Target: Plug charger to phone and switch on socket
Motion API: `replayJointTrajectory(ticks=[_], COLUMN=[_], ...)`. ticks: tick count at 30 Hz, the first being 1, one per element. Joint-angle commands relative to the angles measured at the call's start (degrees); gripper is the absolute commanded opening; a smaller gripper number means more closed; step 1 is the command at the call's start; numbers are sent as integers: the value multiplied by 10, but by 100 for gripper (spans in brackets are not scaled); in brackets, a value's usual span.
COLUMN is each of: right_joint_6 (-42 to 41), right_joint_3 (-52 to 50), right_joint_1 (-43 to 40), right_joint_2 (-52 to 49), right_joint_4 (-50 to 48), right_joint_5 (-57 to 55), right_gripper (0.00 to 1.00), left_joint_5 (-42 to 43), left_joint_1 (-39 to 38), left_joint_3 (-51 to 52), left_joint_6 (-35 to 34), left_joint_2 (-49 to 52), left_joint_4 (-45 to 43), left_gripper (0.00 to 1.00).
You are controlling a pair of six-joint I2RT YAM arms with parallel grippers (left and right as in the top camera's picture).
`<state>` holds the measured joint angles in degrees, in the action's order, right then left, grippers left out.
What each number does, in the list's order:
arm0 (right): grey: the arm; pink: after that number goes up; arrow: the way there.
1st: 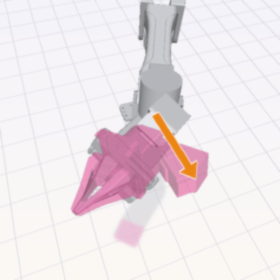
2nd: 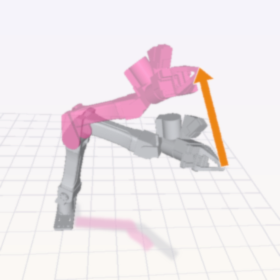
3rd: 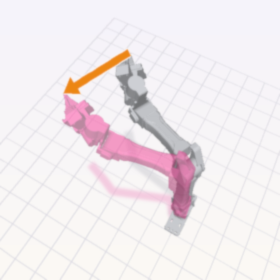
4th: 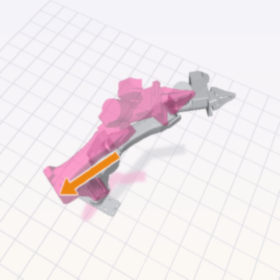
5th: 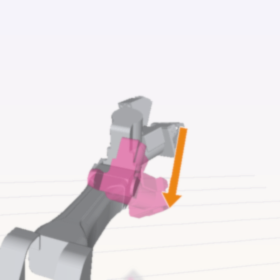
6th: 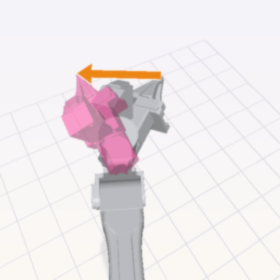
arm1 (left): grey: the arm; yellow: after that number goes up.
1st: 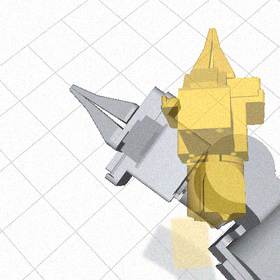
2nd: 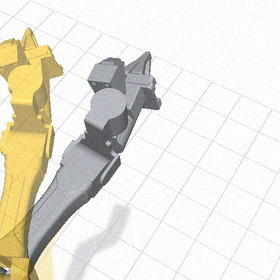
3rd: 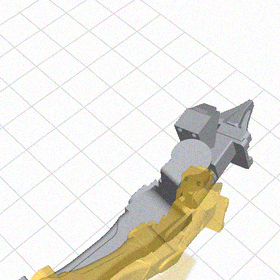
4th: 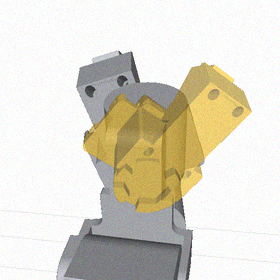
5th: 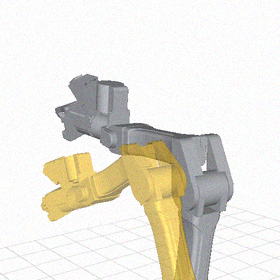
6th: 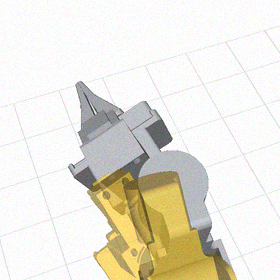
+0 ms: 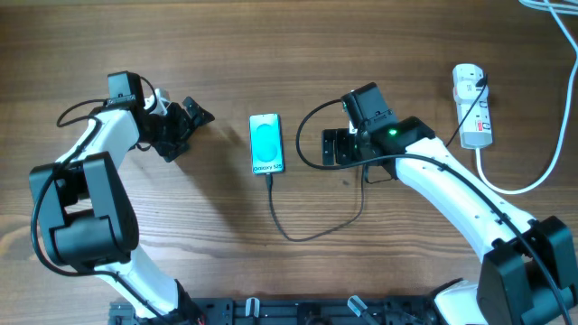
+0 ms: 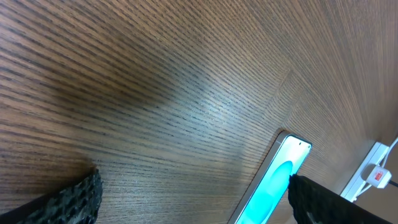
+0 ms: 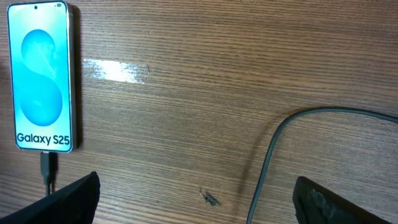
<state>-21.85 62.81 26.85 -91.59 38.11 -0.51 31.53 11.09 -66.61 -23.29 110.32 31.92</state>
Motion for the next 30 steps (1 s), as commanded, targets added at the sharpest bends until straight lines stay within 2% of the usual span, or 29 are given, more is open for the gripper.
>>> replayJointTrajectory(ticks=[1,11,22,26,30], right_joint_6=[-7,-7,-7,-7,-7], right_joint_3=[-5,-5,-5,-5,-5], right_joint_1=[0,-2,-2,-2,-2], right_joint_2=[12,29,265,316,325], right_joint_4=[-2,-6,-6,-6,-5], right_joint_5=[-14,-12,-12,-12,-12], right_gripper=[100,100,99,100,100], left_joint_5=[-21,-21,-21,-21,-21], left_joint_1=[-3,-3,-3,-3,-3], left_joint_3=[2,2,2,2,2], left_joint_6=[-3,-3,-3,-3,-3], left_joint_2=[2,2,2,2,2], left_joint_4=[0,0,0,0,0], left_gripper=[100,100,100,100,100])
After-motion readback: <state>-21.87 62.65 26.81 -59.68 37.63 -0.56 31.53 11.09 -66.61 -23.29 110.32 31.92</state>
